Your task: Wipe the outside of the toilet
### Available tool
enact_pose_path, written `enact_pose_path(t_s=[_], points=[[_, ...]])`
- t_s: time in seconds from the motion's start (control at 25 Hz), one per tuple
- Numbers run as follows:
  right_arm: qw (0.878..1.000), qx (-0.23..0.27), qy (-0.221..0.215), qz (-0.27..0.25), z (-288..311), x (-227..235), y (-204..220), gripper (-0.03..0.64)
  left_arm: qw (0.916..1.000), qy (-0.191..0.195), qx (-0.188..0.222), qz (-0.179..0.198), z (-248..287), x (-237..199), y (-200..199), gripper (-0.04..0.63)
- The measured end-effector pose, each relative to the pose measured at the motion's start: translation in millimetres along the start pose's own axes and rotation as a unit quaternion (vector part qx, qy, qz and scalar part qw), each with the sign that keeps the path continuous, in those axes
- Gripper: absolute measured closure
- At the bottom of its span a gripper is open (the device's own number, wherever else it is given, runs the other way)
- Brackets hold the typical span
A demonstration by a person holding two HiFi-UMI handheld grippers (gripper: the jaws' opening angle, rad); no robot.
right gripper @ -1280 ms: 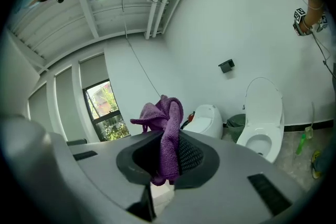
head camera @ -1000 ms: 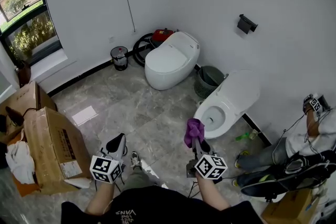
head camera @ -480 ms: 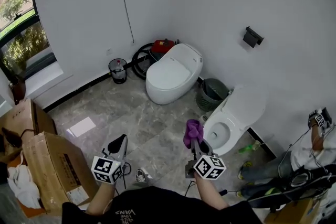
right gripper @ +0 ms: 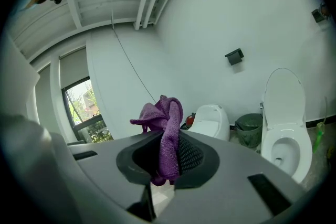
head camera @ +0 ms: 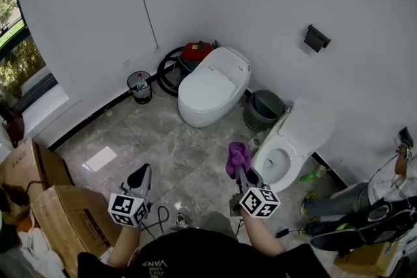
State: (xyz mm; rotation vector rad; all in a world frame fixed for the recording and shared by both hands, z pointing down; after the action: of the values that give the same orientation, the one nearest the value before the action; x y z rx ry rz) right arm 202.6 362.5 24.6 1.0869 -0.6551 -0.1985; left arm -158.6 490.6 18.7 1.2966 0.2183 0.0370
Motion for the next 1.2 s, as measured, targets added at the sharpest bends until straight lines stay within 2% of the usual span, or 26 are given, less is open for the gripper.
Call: enact_pose_path(t_s=[0.32, 0.84, 1.08, 1.2], points=[[1.000, -0.011, 0.005, 0.000, 63.4, 43.2, -28.9, 0.574, 0.9998, -0.003, -0.014, -0.010, 69.6, -13.0, -6.6, 0.591], [0.998, -0.040, -0.036, -0.039, 204.8, 140.3, -129.4, 0.574, 0.9979, -0.055, 0.011, -0.032, 225.9, -13.7, -57.2, 0.591], [0.996, -0.067, -0.063, -0.024, 247.2, 168.0, -136.2, 0.574, 0.9965, -0.072, -0.007, -0.042, 276.2, -5.0, -61.3, 0.591], [0.994, -0.082, -0.071, -0.028, 265.1, 174.1, -132.4, 0.574, 0.9967, -0.067, -0.013, -0.044, 294.2, -6.1, -60.8, 0.591]])
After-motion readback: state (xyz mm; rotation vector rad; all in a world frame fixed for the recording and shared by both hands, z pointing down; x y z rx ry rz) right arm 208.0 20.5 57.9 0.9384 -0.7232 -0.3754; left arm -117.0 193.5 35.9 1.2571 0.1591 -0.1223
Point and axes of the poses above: the fingertips, and each gripper's own axes: z forward along the fingers, x to its right, y out of its underside, the point moved 10 cm from there along -z, backward along the fingers, and after that the axes turned 5 degrees about -x, right-handed, at the moved point
